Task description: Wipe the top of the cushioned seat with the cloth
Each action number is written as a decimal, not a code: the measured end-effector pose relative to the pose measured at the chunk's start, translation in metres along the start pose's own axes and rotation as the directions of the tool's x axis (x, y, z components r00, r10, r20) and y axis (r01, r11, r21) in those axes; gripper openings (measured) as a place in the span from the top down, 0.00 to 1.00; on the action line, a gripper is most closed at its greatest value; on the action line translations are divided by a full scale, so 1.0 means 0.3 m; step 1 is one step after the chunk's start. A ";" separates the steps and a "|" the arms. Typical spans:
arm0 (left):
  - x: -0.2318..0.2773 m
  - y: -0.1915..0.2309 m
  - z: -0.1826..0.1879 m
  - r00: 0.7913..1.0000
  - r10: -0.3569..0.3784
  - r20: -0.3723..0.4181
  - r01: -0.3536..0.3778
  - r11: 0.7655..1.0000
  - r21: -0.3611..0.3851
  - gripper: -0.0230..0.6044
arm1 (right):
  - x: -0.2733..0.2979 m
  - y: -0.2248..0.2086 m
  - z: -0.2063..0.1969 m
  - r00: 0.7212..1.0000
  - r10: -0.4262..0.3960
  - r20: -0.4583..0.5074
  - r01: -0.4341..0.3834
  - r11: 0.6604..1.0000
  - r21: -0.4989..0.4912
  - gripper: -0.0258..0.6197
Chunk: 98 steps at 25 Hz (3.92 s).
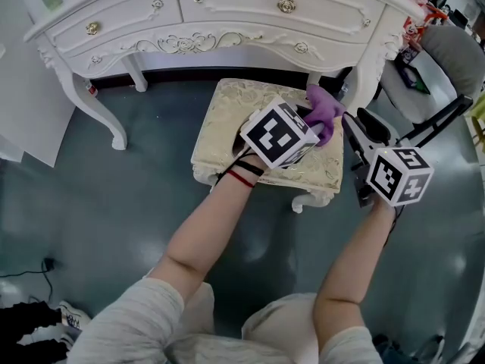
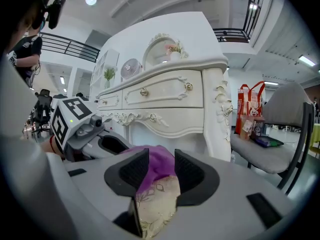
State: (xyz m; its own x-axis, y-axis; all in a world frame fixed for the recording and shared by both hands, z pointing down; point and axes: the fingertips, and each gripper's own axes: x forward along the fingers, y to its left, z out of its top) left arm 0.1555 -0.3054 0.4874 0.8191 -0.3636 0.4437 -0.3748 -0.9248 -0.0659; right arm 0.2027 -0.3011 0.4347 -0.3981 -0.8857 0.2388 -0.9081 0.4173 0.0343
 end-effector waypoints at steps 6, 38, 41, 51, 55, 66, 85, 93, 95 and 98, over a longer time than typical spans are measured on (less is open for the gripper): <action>-0.258 0.173 -0.094 0.985 0.170 -0.041 -0.167 0.984 0.062 0.83 | 0.019 0.049 0.010 1.000 0.026 -0.007 -0.027 0.999 -0.021 0.74; -0.538 0.330 -0.463 0.928 0.315 -0.199 -0.326 0.945 -0.025 0.83 | 0.072 0.150 -0.001 0.994 0.105 -0.043 -0.107 0.993 -0.044 0.74; -0.516 0.321 -0.450 0.929 0.308 -0.206 -0.317 0.949 -0.012 0.83 | 0.066 0.147 0.003 0.994 0.105 -0.036 -0.106 0.993 -0.041 0.74; -0.403 0.240 -0.377 0.950 0.247 -0.192 -0.249 0.968 0.013 0.83 | 0.037 0.116 0.010 0.996 0.089 -0.026 -0.089 0.995 -0.036 0.74; -0.355 0.205 -0.351 0.955 0.227 -0.193 -0.225 0.974 0.028 0.83 | 0.026 0.105 0.013 0.996 0.083 -0.021 -0.084 0.996 -0.033 0.74; -0.200 0.105 -0.270 0.967 0.153 -0.205 -0.138 0.987 0.083 0.83 | 0.017 0.078 -0.002 0.996 0.082 -0.023 -0.083 0.996 -0.022 0.74; 0.017 -0.091 -0.163 0.968 0.041 -0.248 0.013 0.978 0.209 0.83 | -0.029 -0.019 -0.021 0.999 0.038 -0.012 -0.038 0.999 0.027 0.74; 0.068 -0.141 -0.143 0.961 0.026 -0.274 0.050 0.963 0.266 0.83 | -0.052 -0.060 -0.033 1.000 0.029 0.002 -0.029 0.998 0.059 0.74; 0.080 -0.150 -0.138 0.960 0.024 -0.277 0.056 0.959 0.279 0.83 | -0.054 -0.070 -0.039 1.000 0.025 0.000 -0.025 0.998 0.062 0.74; 0.096 -0.163 -0.137 0.959 0.015 -0.283 0.068 0.957 0.282 0.83 | -0.054 -0.076 -0.037 1.000 0.025 0.006 -0.025 0.997 0.069 0.74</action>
State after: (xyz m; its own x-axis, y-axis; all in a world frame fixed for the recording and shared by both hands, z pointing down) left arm 0.1795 -0.2660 0.5400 0.6573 -0.3311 0.6770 -0.1805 -0.9414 -0.2851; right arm 0.2313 -0.2940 0.4408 -0.4215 -0.8762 0.2337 -0.9045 0.4247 -0.0390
